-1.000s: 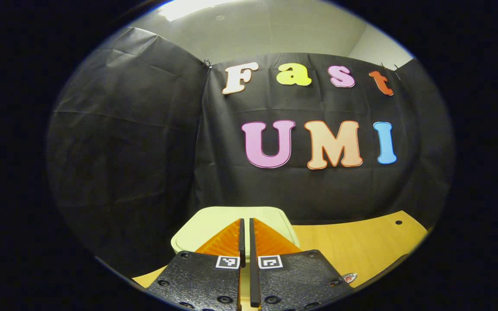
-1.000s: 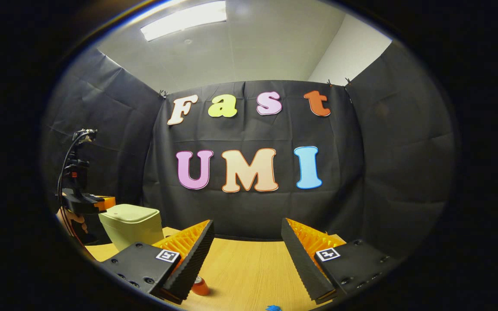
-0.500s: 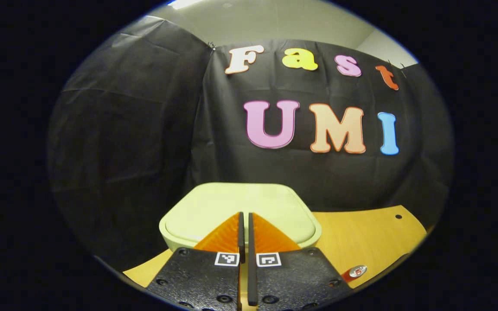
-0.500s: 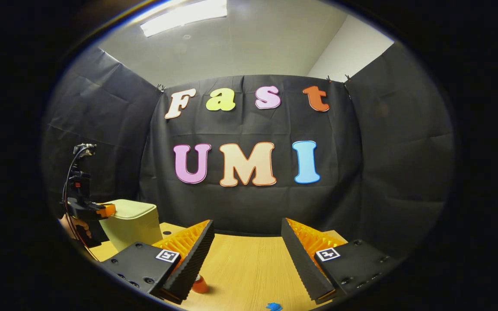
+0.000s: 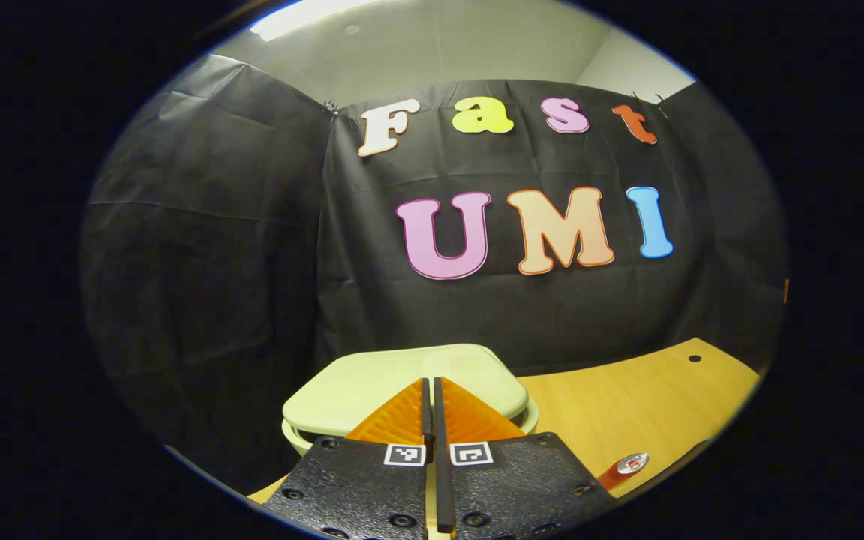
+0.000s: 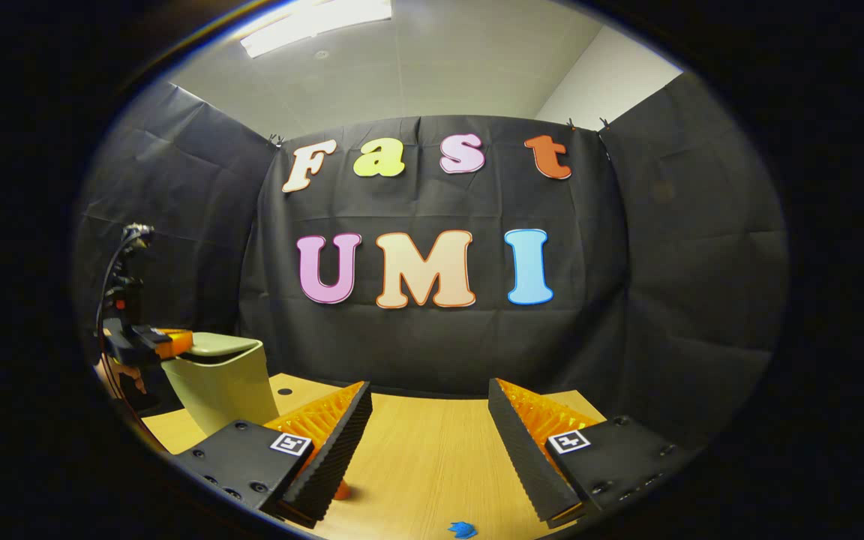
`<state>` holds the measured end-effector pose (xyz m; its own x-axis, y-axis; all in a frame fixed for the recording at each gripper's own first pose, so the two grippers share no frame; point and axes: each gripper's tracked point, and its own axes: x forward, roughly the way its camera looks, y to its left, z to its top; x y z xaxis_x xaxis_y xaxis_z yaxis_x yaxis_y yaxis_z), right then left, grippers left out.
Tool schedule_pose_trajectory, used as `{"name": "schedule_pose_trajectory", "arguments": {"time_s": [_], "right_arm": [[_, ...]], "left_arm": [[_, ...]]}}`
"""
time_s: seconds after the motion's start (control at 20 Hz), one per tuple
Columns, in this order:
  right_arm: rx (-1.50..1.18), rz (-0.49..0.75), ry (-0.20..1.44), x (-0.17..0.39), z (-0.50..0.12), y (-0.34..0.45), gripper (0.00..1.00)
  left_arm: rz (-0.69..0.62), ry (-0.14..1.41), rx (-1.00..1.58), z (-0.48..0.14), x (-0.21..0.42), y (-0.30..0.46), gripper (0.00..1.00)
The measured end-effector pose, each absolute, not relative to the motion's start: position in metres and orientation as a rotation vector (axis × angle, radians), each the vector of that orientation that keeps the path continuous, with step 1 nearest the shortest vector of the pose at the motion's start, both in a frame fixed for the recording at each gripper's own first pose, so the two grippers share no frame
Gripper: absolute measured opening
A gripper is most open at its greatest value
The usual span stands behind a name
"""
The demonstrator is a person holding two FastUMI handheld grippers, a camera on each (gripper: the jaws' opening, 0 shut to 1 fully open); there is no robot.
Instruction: Press the lid of the desktop garbage bin to open it, pick up the crumpled paper on the desktop and throw it into the bin, then pick up the pop can on the desktop and drop it into the bin, and finally close the garbage bin lid.
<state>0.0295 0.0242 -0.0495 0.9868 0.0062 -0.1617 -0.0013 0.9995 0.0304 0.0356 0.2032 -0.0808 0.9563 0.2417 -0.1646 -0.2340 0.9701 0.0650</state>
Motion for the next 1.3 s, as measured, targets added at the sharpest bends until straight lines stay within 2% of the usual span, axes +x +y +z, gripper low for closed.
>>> {"name": "schedule_pose_trajectory", "arguments": {"time_s": [0.1,0.15,0.2,0.25,0.3,0.45,0.55,0.6,0.65,0.7,0.75,0.9,0.95,1.0,1.05,1.1,1.2,1.3], "right_arm": [[0.034,0.004,0.183,0.033,-0.060,0.017,0.98],[0.035,0.003,0.196,0.034,-0.067,0.013,0.98],[0.033,0.001,0.210,0.035,-0.074,0.009,0.98],[0.028,0.000,0.222,0.036,-0.081,0.005,0.98],[0.022,0.001,0.232,0.038,-0.088,0.002,0.99],[-0.005,0.018,0.302,0.039,-0.124,-0.005,0.99],[-0.025,0.037,0.364,0.039,-0.153,-0.009,0.99],[-0.033,0.045,0.399,0.038,-0.169,-0.011,0.99],[-0.041,0.052,0.442,0.037,-0.189,-0.013,0.99],[-0.050,0.055,0.480,0.035,-0.208,-0.016,0.99],[-0.060,0.059,0.512,0.032,-0.224,-0.019,0.99],[-0.081,0.075,0.607,0.024,-0.271,-0.027,0.98],[-0.087,0.080,0.642,0.021,-0.285,-0.029,0.96],[-0.091,0.085,0.676,0.015,-0.300,-0.030,0.95],[-0.091,0.094,0.706,0.012,-0.313,-0.030,0.93],[-0.090,0.104,0.736,0.009,-0.324,-0.030,0.92],[-0.105,0.119,0.791,0.002,-0.342,-0.031,0.88],[-0.113,0.148,0.833,-0.005,-0.357,-0.030,0.86]], "left_arm": [[0.216,0.111,0.014,-0.054,0.035,0.189,0.08],[0.200,0.094,0.004,-0.044,0.034,0.182,0.25],[0.187,0.082,0.003,-0.036,0.032,0.176,0.35],[0.176,0.067,0.006,-0.027,0.030,0.170,0.51],[0.172,0.051,0.015,-0.020,0.026,0.164,0.54],[0.147,0.001,0.043,0.003,0.017,0.140,0.76],[0.139,-0.015,0.054,0.012,0.009,0.125,0.86],[0.137,-0.021,0.058,0.016,0.004,0.118,0.87],[0.131,-0.022,0.059,0.019,0.001,0.110,0.93],[0.123,-0.017,0.060,0.019,-0.001,0.102,0.96],[0.120,-0.012,0.064,0.020,-0.004,0.097,0.91],[0.143,-0.005,0.080,0.024,-0.014,0.096,0.91],[0.164,0.011,0.088,0.020,-0.017,0.099,0.95],[0.180,0.019,0.093,0.019,-0.022,0.102,0.91],[0.198,0.024,0.094,0.019,-0.028,0.104,0.96],[0.220,0.032,0.096,0.018,-0.032,0.107,0.91],[0.264,0.045,0.097,0.016,-0.039,0.112,0.91],[0.293,0.059,0.097,0.014,-0.045,0.112,0.96]]}}
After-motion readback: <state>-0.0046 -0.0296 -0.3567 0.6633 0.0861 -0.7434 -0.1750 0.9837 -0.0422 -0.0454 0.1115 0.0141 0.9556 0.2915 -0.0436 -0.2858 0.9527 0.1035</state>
